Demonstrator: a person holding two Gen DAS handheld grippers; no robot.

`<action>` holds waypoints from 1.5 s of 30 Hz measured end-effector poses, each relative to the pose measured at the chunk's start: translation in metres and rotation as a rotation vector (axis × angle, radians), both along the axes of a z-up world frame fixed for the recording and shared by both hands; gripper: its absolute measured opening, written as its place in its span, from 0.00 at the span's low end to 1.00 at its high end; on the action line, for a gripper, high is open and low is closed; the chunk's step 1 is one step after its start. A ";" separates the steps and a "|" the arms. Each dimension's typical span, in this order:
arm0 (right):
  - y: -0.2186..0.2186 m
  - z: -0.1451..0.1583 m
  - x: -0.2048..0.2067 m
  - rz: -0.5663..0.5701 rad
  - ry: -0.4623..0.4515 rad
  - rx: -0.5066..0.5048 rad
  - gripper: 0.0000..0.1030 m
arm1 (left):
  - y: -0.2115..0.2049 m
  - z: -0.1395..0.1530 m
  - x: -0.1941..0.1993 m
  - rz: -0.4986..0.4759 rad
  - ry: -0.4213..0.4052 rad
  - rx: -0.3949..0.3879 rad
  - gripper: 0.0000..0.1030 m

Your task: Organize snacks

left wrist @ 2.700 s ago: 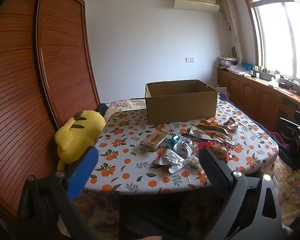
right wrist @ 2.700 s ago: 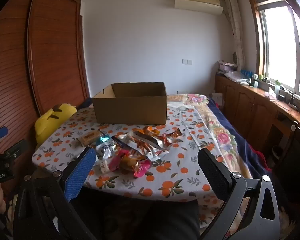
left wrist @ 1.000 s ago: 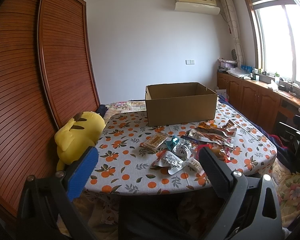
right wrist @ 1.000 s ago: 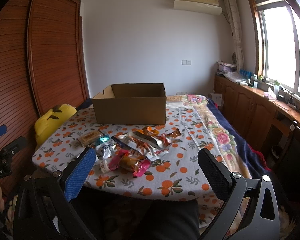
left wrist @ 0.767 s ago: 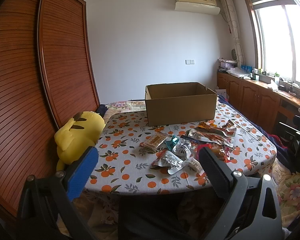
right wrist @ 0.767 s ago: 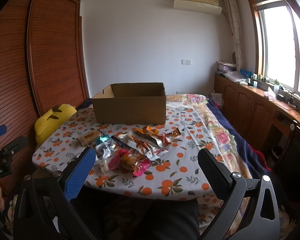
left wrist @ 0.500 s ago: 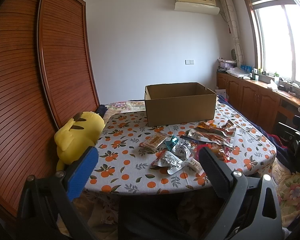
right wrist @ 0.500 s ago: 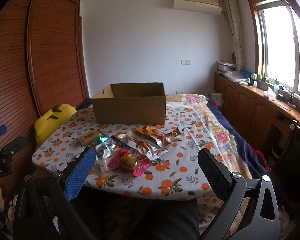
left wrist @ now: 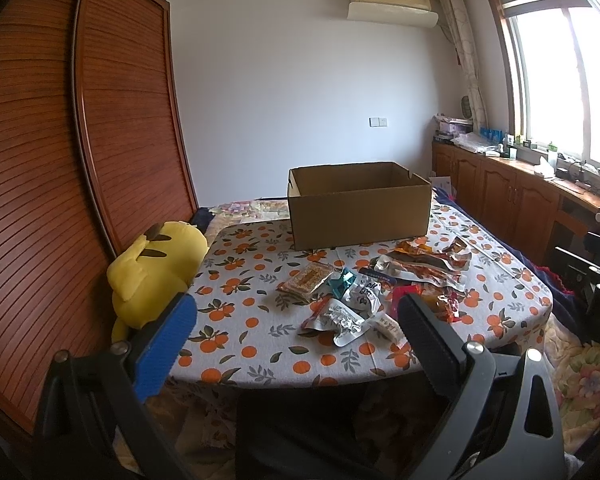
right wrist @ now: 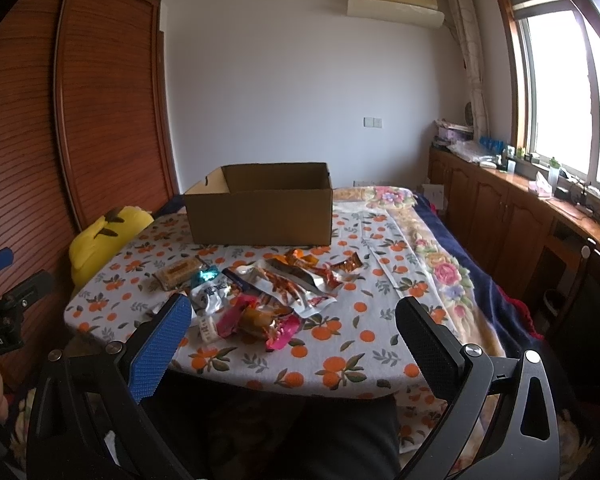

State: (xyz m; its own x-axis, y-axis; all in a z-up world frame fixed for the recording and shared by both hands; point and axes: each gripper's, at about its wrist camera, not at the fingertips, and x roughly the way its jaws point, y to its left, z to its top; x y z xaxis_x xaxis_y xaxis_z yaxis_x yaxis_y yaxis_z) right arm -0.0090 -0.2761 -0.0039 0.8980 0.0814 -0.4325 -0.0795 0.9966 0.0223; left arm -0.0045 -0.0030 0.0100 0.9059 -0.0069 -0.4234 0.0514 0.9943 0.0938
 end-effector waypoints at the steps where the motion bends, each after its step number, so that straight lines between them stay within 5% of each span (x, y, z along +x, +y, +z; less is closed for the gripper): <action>1: 0.000 -0.001 0.000 0.002 0.002 0.001 1.00 | 0.000 -0.001 0.000 0.000 0.002 0.000 0.98; 24: -0.007 -0.063 0.047 0.089 0.129 -0.002 0.99 | 0.002 -0.079 0.058 -0.002 0.156 -0.031 0.98; 32: 0.001 -0.076 0.090 0.201 0.163 -0.015 0.89 | 0.001 -0.100 0.092 -0.034 0.207 -0.054 0.98; 41: 0.021 -0.104 0.152 0.430 0.322 -0.016 0.74 | 0.002 -0.121 0.121 -0.064 0.277 -0.117 0.97; 45: 0.038 -0.111 0.167 0.522 0.375 -0.092 0.69 | 0.006 -0.124 0.130 -0.076 0.309 -0.163 0.96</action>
